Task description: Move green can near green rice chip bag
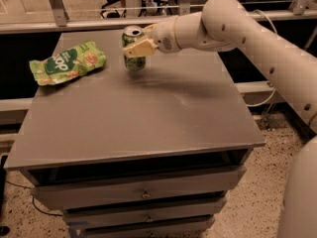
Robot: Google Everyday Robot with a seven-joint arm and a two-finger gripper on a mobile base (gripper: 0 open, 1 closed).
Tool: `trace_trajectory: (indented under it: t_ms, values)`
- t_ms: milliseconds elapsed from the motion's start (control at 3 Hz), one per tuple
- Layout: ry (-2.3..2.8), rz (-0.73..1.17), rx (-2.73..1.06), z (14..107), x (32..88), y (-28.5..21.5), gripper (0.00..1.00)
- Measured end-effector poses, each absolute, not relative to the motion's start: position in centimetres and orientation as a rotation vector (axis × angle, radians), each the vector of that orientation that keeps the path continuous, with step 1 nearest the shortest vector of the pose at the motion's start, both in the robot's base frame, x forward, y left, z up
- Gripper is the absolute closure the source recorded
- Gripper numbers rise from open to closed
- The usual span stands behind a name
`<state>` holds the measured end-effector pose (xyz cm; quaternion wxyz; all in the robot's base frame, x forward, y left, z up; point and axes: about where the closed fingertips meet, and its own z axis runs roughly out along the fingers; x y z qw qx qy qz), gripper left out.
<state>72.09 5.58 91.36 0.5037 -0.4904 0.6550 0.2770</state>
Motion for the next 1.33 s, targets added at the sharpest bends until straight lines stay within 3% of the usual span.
trace_trajectory:
  t_ms: [667,1000,1333]
  values:
    - [1.553,0.771,-1.193,90.3,74.4,11.4,1.0]
    - [1.576,0.802,-1.196,89.4,74.7,12.5,0.82]
    - [1.592,0.818,-1.195,88.8,74.8,13.0,0.58]
